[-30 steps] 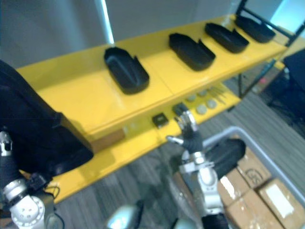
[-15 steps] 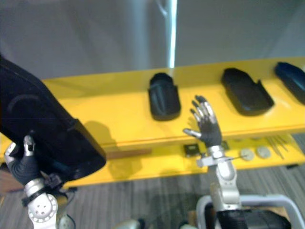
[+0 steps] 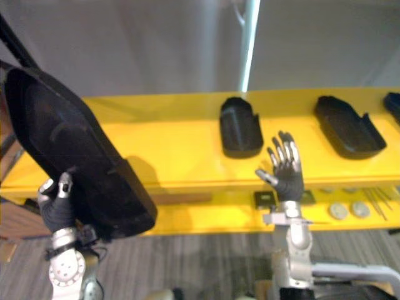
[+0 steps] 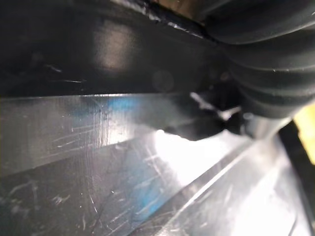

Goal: Walk over and take plastic housings, then place them on the shelf

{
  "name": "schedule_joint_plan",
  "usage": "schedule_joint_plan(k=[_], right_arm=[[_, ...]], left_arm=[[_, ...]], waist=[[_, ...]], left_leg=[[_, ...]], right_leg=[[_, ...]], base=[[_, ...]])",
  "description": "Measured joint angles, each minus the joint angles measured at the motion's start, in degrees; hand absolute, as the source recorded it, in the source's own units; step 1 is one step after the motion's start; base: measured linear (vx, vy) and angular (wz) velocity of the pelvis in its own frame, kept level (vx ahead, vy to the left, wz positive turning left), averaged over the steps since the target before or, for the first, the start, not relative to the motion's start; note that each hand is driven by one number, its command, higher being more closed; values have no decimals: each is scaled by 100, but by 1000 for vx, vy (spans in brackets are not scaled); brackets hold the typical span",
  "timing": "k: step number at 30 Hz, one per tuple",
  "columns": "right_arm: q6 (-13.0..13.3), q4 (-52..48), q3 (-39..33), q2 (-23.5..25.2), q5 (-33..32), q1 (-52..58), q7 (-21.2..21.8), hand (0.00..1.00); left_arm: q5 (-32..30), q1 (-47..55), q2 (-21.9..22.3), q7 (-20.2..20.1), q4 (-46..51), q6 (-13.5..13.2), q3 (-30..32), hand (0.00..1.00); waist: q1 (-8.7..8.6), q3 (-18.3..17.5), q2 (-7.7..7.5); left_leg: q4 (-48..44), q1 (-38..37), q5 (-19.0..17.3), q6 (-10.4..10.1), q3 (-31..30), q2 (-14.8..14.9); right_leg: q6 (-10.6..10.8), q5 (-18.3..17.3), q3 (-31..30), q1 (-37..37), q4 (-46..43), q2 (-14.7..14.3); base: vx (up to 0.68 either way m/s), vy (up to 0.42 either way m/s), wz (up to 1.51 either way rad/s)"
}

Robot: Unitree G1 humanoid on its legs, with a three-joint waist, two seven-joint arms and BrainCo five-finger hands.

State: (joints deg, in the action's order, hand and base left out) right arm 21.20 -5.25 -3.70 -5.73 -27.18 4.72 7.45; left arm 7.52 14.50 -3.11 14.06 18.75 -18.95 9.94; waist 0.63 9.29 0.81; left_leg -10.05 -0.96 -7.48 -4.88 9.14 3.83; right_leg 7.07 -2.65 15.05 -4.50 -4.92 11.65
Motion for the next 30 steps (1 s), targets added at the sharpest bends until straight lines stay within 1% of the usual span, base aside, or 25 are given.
schedule_joint_plan(k=[2,3,5,8,10,11,13,14,15,16,18,19,20,21,22,23,24,25,27,28,29,30], right_arm=[[73,0,5,55,9,133,-146,0],[115,-1,2,115,94,193,-231,0],[149,-53,36,220,111,285,-310,0],[198,-244,31,284,111,448,-372,0],[265,-341,-12,255,112,514,-374,0],[265,-340,-23,238,120,514,-389,0],[265,-339,-26,141,232,500,-435,0],[264,-339,-24,117,256,490,-453,0],[247,-339,-42,74,319,471,-496,0],[235,-339,-64,53,330,451,-496,0],[64,-337,-99,-83,325,313,-481,0],[28,-341,-124,-111,325,291,-471,0],[-27,-341,-203,-155,325,284,-449,0],[-102,-341,-263,-198,322,287,-401,0],[-170,-342,-291,-285,322,306,-361,0],[-197,-348,-308,-333,322,333,-357,0],[-248,-388,-361,-382,324,400,-355,0],[-342,-474,-474,-416,322,561,-356,0],[-438,-489,-505,-496,300,755,-358,0],[-538,-471,-506,-566,262,899,-377,0],[-568,-422,-507,-588,264,956,-385,0],[-614,-257,-516,-598,265,1062,-390,0]], left_arm=[[-104,-158,-54,-74,81,19,-8,100],[-143,-244,-114,-88,117,51,-11,100],[-159,-335,-176,-148,161,194,-17,100],[-171,-325,-335,-167,174,408,-135,100],[-208,-330,-332,-162,173,632,-291,100],[-243,-337,-333,-153,173,705,-330,100],[-359,-352,-335,-150,164,956,-412,100],[-362,-367,-338,-149,146,1027,-411,100],[-393,-446,-371,-132,78,1215,-409,100],[-404,-516,-413,-121,8,1325,-408,100],[-429,-937,-779,-50,-588,1774,-383,100],[-481,-1073,-878,-19,-790,1893,-372,100],[-591,-1359,-1052,56,-1207,2129,-349,100],[-647,-1594,-1238,148,-1603,2320,-286,100],[-658,-1832,-1459,177,-2054,2477,-160,100],[-633,-1969,-1588,182,-2298,2546,-90,100],[-622,-2168,-1802,175,-2636,2620,0,100],[-602,-2535,-2222,150,-3190,2747,150,100],[-563,-2885,-2652,128,-3761,2809,257,100],[-507,-3167,-3017,101,-4195,2816,290,100],[-490,-3305,-3201,70,-4384,2829,290,100],[-342,-3580,-3502,17,-4715,2923,284,100]], waist=[[-6,34,-25],[-37,51,-34],[-117,77,-80],[-129,111,-142],[-151,120,-141],[-152,123,-137],[-157,125,-133],[-160,125,-133],[-161,125,-132],[-162,127,-128],[-164,131,-119],[-177,134,-112],[-225,137,-108],[-299,141,-101],[-334,154,-80],[-352,164,-63],[-422,180,-35],[-481,206,9],[-499,206,43],[-543,218,70],[-582,224,79],[-642,227,85]], left_leg=[[-2,1,6,45,81,-63],[-2,0,22,73,87,-95],[10,-55,26,80,85,-104],[92,-72,55,69,85,-82],[206,-61,136,47,72,-78],[216,-60,143,41,74,-71],[286,-71,172,19,92,-40],[301,-74,176,13,101,-33],[364,-99,200,0,126,-23],[369,-98,202,-1,136,-16],[371,-116,202,-2,267,32],[372,-114,202,-1,276,40],[384,-111,203,-1,290,46],[392,-121,204,0,331,48],[411,-177,204,0,405,50],[430,-220,204,0,425,50],[449,-246,204,1,435,47],[478,-273,204,1,494,52],[530,-323,205,1,618,63],[550,-308,205,1,682,67],[554,-294,205,2,701,67],[560,-294,206,3,734,65]], right_leg=[[-22,-39,-119,205,-308,98],[-53,-60,-134,256,-453,141],[-94,-83,-136,239,-504,145],[-117,-99,-132,185,-387,99],[-77,-72,-107,172,-257,75],[-64,-63,-107,172,-244,66],[-25,-37,-119,187,-208,27],[-16,-29,-125,189,-187,16],[-7,-12,-149,188,-141,-6],[0,-5,-154,190,-127,-15],[-4,51,-267,219,-44,-73],[-3,71,-273,219,-20,-83],[-3,101,-279,217,26,-93],[1,113,-314,224,50,-97],[5,118,-410,238,50,-103],[5,120,-444,237,51,-106],[5,120,-467,228,50,-106],[6,120,-524,250,49,-117],[14,125,-673,310,62,-139],[25,136,-742,375,67,-150],[26,148,-759,401,71,-152],[27,154,-807,429,71,-155]], base=[[-20,87,-14],[-13,53,-4],[-7,22,0],[-1,-12,1],[1,-28,4],[0,0,0],[6,-11,-2],[21,-20,-7],[21,-16,-6],[29,-16,-12],[24,-12,-23],[14,-11,-19],[10,-5,-10],[17,10,-22],[18,16,-29],[17,15,-27],[5,9,-20],[0,10,-21],[-9,12,-32],[-10,7,-27],[0,8,-21],[10,10,-20]])
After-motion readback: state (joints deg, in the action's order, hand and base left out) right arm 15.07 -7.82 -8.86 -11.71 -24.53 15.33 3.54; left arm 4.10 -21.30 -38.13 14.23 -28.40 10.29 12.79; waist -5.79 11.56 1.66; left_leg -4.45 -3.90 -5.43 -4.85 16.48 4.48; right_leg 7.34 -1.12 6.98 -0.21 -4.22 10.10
